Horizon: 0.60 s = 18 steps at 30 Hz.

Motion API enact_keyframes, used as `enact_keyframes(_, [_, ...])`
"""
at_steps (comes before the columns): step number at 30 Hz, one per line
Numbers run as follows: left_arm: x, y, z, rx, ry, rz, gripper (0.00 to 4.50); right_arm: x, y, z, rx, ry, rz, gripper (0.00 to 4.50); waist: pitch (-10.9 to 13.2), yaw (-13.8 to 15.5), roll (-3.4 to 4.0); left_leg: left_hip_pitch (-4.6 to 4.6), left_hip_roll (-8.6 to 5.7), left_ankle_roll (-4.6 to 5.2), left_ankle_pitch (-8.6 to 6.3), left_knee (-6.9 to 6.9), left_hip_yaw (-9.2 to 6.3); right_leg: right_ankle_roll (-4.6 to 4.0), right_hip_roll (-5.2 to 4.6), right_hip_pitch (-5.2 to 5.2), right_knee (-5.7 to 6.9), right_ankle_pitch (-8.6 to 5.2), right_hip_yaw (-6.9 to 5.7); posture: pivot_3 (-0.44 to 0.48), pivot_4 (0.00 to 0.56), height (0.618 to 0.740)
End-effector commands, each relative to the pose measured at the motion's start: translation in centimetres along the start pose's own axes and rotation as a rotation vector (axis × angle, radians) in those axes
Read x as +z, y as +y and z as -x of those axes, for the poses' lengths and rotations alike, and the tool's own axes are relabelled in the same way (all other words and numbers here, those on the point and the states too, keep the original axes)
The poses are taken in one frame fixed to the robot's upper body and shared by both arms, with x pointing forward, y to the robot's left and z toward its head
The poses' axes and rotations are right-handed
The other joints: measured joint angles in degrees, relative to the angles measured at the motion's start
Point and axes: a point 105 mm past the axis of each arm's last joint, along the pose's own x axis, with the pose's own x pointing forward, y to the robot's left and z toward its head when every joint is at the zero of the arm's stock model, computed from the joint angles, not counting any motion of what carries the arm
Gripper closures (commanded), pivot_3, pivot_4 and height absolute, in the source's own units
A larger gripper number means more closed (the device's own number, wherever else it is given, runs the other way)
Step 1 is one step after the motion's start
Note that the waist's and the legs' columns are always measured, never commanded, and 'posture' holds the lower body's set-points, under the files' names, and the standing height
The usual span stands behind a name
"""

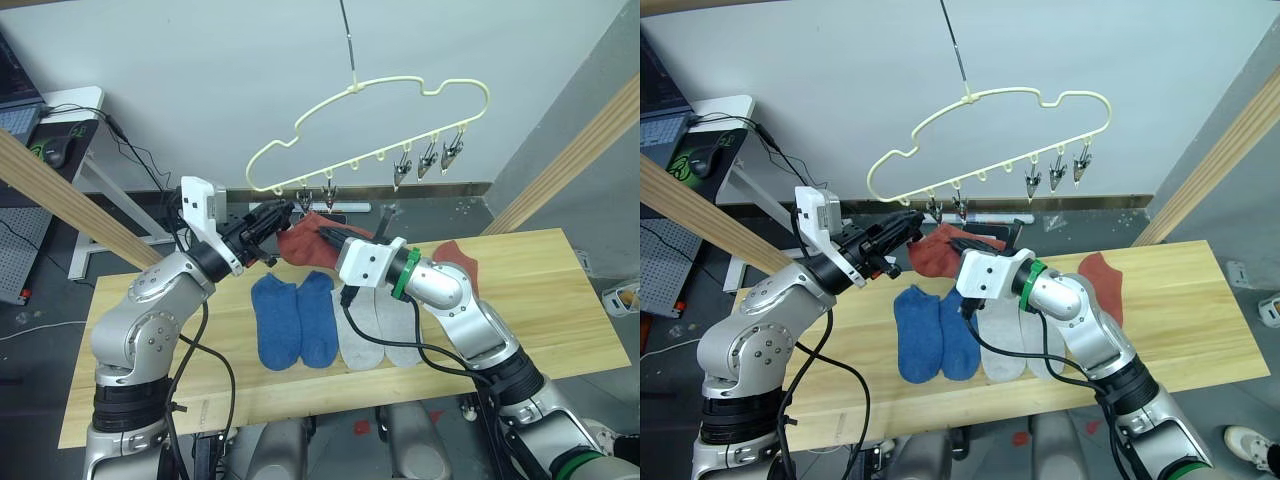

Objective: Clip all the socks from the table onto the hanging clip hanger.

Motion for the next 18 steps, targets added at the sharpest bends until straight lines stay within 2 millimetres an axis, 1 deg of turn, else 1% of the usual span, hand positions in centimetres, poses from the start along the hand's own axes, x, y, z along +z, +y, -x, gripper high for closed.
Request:
enact_keyframes(1, [0.4, -0.5, 0.4, -0.016, -0.008, -0.008, 2.36, 1.1, -0.3, -0.1, -0.015, -0.049, 0.019, 4.50, 0.0, 0.0, 0.00, 0.00, 0.00, 0.00, 0.00, 0.00, 0.00, 0.00, 0.00, 0.00, 0.00, 0.00, 0.01, -0.137, 0.349, 0.740])
enact_keyframes(9, [0.7, 0.0, 1.4, 0.004, 0.011, -0.042, 0.06, 1.0, 0.3, -0.4, 0.022, -0.042, -0.026, 4.50, 0.0, 0.1, 0.00, -0.01, 0.00, -0.01, 0.01, 0.00, -0.02, 0.00, 0.00, -0.01, 0.00, 0.00, 0.00, -0.129, 0.347, 0.740])
enact_keyframes(12, [0.7, 0.2, 1.8, 0.013, 0.022, -0.055, 0.00, 0.9, 0.3, -0.3, 0.025, -0.038, -0.059, 3.90, 0.0, 0.1, 0.00, -0.01, 0.00, -0.01, 0.01, 0.00, -0.02, 0.00, 0.00, -0.01, 0.00, 0.00, 0.00, -0.129, 0.347, 0.740])
enact_keyframes(15, [0.6, 0.3, 2.1, 0.019, 0.030, -0.068, 0.00, 0.9, 0.3, -0.1, 0.038, -0.032, -0.062, 2.93, 0.0, 0.1, 0.00, -0.01, 0.00, -0.01, 0.01, 0.00, -0.02, -0.01, 0.00, -0.01, 0.00, 0.00, 0.00, -0.129, 0.348, 0.740])
enact_keyframes(16, [0.6, 0.2, 2.2, 0.021, 0.032, -0.071, 0.00, 0.8, 0.3, 0.1, 0.044, -0.027, -0.060, 2.47, 0.0, 0.1, 0.00, -0.01, 0.00, -0.01, 0.01, 0.00, -0.02, -0.01, 0.00, -0.01, 0.00, 0.00, 0.01, -0.129, 0.348, 0.740])
enact_keyframes(18, [0.6, 0.3, 2.4, 0.024, 0.038, -0.084, 0.00, 0.7, 0.2, 0.5, 0.060, -0.016, -0.059, 1.76, 0.0, 0.2, 0.00, -0.01, 0.00, -0.01, 0.00, 0.00, -0.03, -0.01, 0.00, -0.01, -0.01, 0.00, 0.00, -0.126, 0.348, 0.740])
